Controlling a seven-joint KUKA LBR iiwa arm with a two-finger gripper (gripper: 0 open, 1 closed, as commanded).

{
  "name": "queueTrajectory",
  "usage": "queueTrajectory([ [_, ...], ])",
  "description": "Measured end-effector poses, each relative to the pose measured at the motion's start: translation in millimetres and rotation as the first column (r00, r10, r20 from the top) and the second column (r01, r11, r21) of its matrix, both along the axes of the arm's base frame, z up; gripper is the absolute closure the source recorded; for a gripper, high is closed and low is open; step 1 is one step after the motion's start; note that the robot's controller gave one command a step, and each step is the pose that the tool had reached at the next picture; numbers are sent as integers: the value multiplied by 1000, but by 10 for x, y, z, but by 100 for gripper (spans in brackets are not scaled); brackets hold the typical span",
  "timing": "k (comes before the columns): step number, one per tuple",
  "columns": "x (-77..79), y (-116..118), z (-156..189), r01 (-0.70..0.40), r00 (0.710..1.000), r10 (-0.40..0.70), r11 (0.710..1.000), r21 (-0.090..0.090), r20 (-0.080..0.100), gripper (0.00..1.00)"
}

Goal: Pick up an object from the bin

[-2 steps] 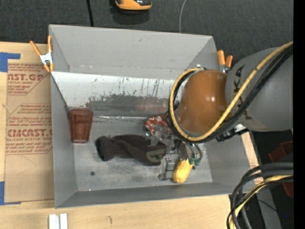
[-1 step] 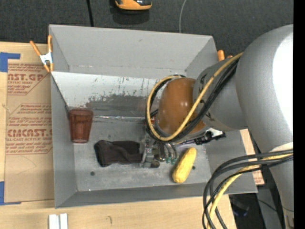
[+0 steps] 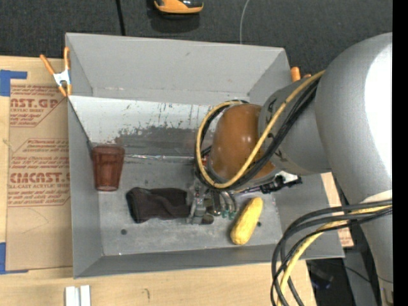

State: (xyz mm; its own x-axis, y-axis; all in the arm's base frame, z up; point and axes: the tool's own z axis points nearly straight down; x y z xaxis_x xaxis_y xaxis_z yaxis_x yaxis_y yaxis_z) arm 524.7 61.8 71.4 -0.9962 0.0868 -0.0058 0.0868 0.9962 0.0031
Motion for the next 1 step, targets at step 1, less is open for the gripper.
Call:
queueTrajectory([
  [1, 151, 77, 1246, -26, 1000, 26, 1000, -1, -4, 100],
])
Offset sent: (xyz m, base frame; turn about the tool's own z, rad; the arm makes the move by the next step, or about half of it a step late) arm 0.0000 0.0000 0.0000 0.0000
